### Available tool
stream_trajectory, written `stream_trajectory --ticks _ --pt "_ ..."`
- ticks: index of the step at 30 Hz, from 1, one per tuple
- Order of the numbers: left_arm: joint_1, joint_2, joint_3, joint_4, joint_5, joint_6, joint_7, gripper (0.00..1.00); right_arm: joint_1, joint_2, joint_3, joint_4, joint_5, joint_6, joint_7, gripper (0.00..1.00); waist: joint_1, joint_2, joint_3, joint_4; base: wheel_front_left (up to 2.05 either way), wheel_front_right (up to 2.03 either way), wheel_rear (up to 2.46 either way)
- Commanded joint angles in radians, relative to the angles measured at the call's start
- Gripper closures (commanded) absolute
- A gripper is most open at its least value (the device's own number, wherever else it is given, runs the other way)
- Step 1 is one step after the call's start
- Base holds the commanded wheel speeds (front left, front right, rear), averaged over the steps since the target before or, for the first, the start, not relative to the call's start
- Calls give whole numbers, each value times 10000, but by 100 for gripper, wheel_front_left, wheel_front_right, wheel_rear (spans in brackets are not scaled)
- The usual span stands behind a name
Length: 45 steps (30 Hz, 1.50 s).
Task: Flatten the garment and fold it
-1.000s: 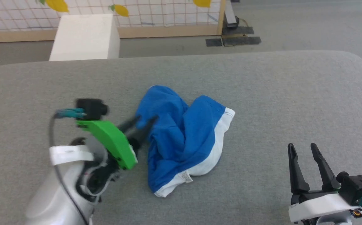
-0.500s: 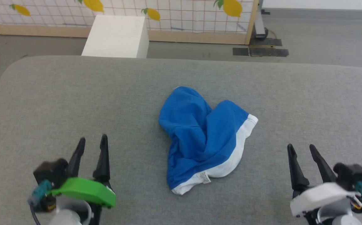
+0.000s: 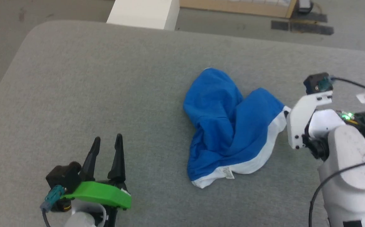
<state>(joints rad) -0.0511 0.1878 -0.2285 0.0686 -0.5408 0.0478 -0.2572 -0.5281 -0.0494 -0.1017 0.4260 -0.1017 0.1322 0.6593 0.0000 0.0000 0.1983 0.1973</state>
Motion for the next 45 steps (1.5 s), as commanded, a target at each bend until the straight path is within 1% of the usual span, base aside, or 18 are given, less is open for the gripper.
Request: stream_trajectory --ticks 1,3,4,8,9,10,11,16,20,22,23,26,29,30,31,38,42,45 --pt "-318 -76 51 55 45 -138 -44 0 -320 -29 -31 171 -337 -15 222 0 0 0 785 692 0 0 0" --pt "-484 -155 84 131 106 -290 -44 0 -595 -42 -66 413 -709 -15 387 0 0 0 1011 837 0 0 0" --pt "-655 -274 81 335 184 -504 -44 0 -781 -63 -76 804 -1202 -15 367 0 0 0 1270 978 0 0 0" --pt "-786 -470 122 571 258 -701 -45 0 -645 -48 20 1428 -1308 -15 567 0 0 0 1364 1003 0 0 0" --pt "-786 -494 150 614 275 -734 -45 0 -623 -44 40 1566 -1258 -15 660 25 0 0 1338 951 0 0 0" --pt "-779 -516 173 671 302 -776 -45 0 -626 -39 46 1665 -1179 -15 751 72 0 0 1295 883 0 0 0" --pt "-776 -536 185 716 318 -810 -45 0 -643 -36 61 1692 -1099 -15 769 100 0 0 1244 824 0 0 0" --pt "-714 -589 260 872 424 -913 -45 0 -723 -259 -35 1140 -434 -15 212 100 0 0 701 314 0 0 0" --pt "-572 -612 269 958 434 -936 -45 0 -205 -601 -852 37 258 -15 -152 100 0 0 173 -151 0 0 0" --pt "-484 -617 231 993 442 -931 -43 0 441 -693 -1581 -732 482 -15 -174 100 0 0 -61 -333 0 0 0" --pt "-329 -602 202 999 446 -876 -20 0 1785 -508 -2826 -1908 823 -15 -8 100 0 0 -307 -585 0 0 0" --pt "-154 -549 193 966 409 -849 49 0 3180 -211 -3633 -2744 1038 -15 306 100 0 0 -482 -797 0 0 0" --pt "38 -445 194 904 368 -821 186 0 4189 -38 -3957 -3208 1483 -15 409 100 0 0 -575 -1061 0 0 0" --pt "86 -415 181 886 358 -821 241 0 4349 -25 -3938 -3245 1724 -15 292 68 0 0 -598 -1121 0 0 0" --pt "139 -385 174 854 345 -812 294 0 4468 -19 -3899 -3204 2154 -15 50 0 0 0 -623 -1195 0 0 0" --pt "168 -445 -11 431 -15 -881 975 0 4677 -11 -4116 -3133 3751 -15 -2947 0 0 0 -907 -1424 0 0 0" --pt "-55 -589 -885 -98 -365 -1148 2551 0 5054 -11 -4132 -2906 4072 -15 -3832 0 0 0 -1021 -1502 0 0 0" --pt "-328 -622 -1905 -414 -455 -1262 4364 0 5222 -10 -3972 -2737 4152 -15 -4042 0 0 0 -994 -1641 0 0 0"
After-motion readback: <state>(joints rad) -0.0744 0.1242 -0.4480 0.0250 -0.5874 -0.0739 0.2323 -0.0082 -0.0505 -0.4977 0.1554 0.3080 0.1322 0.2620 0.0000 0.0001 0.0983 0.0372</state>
